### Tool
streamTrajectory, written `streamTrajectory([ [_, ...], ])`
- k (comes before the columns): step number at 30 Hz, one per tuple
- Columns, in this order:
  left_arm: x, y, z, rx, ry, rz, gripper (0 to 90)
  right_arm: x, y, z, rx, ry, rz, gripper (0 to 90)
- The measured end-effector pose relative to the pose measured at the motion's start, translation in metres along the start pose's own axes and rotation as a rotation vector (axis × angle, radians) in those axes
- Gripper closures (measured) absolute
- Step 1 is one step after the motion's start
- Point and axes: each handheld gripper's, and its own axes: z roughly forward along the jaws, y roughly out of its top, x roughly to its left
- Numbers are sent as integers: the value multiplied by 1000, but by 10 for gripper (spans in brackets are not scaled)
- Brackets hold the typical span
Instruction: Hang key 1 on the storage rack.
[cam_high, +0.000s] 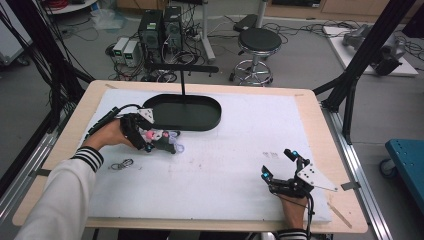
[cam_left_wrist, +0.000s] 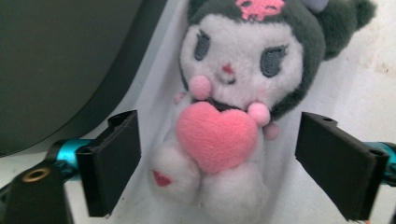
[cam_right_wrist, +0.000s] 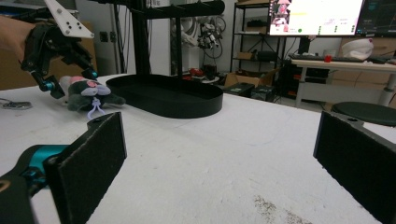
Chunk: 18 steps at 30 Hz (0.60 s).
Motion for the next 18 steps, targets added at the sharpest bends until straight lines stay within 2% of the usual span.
streamTrajectory([
  [7, -1, -1, 2, 1, -7, 19, 296, 0, 0, 0, -2, -1, -2, 18],
  [9, -1, -1, 1, 8, -2, 44, 332, 0, 0, 0, -2, 0, -1, 18],
  [13, -2, -1, 1, 10, 0, 46, 406, 0, 0, 0, -2, 0, -2, 17],
  [14, -2, -1, -1, 17, -1, 65, 430, 0, 0, 0, -2, 0, -1, 18],
  [18, -4, -2, -3, 7, -10, 93, 508, 0, 0, 0, -2, 0, -2, 18],
])
